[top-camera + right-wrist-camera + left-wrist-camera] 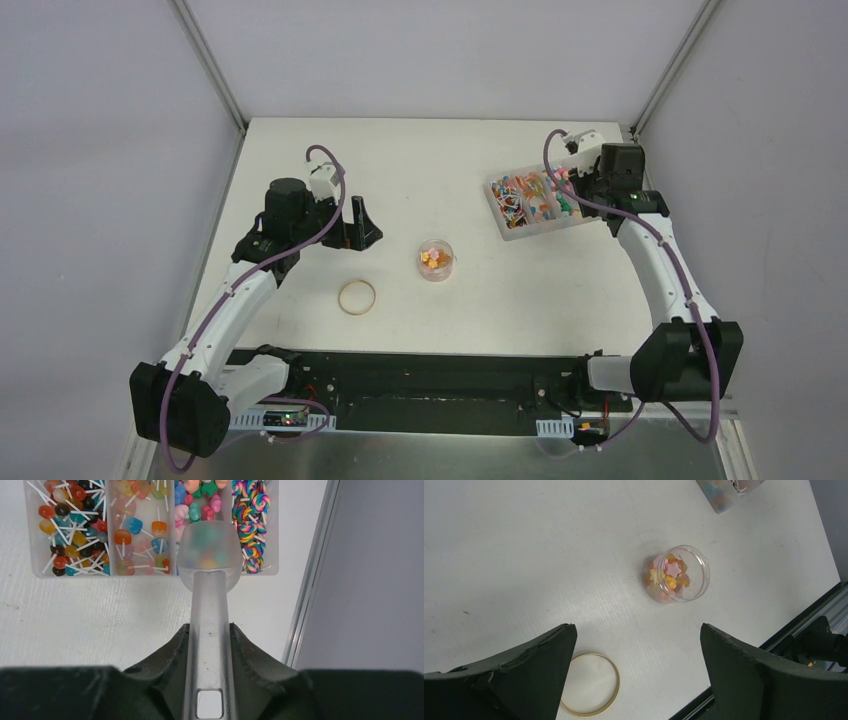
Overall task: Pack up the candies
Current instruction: Scoop the fake candies from the storage box.
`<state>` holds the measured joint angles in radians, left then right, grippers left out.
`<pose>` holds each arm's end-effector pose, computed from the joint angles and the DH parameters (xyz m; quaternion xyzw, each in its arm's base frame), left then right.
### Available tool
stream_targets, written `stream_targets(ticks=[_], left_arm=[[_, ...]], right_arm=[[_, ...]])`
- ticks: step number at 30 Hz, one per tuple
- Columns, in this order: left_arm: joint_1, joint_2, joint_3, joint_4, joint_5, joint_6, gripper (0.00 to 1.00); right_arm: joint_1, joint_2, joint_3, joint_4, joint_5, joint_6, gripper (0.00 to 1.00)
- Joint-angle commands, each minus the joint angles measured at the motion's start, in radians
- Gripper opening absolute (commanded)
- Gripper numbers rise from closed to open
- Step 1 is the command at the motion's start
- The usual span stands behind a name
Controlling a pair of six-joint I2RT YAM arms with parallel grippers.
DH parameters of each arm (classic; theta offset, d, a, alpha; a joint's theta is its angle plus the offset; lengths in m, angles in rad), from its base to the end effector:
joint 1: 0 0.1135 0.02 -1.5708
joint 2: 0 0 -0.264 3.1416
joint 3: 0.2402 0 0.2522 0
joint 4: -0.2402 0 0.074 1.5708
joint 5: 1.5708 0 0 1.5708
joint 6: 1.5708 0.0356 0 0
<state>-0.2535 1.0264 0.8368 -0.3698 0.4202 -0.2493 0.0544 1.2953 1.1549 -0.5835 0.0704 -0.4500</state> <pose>0.2146 -0.0706 0.2956 0.1028 0.8554 -0.2946 0.4135 0.2809 0.0128 0.3201 -0.2133 0.8859 -0.1122 0.3963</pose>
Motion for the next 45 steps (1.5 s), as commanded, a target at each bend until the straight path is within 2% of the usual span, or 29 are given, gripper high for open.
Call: stream_targets(ticks=[1, 23, 32, 45], left_arm=[[0.007, -0.026, -0.002, 0.029, 0.002, 0.011, 0.99], [0.007, -0.031, -0.002, 0.029, -0.004, 0.013, 0.99], [0.007, -0.029, -0.003, 0.029, -0.004, 0.014, 0.99], [0.007, -0.023, -0.001, 0.030, -0.004, 0.014, 0.99]], right_arm=[[-0.006, 0.045, 0.078, -0.049, 0.053, 0.004, 0.00], [-0.037, 0.261, 0.039, 0.086, 0.020, -0.003, 0.00], [-0.075, 0.213, -0.101, 0.270, -0.041, 0.040, 0.00], [-0.145, 0.153, -0.240, 0.420, -0.152, 0.109, 0.00]])
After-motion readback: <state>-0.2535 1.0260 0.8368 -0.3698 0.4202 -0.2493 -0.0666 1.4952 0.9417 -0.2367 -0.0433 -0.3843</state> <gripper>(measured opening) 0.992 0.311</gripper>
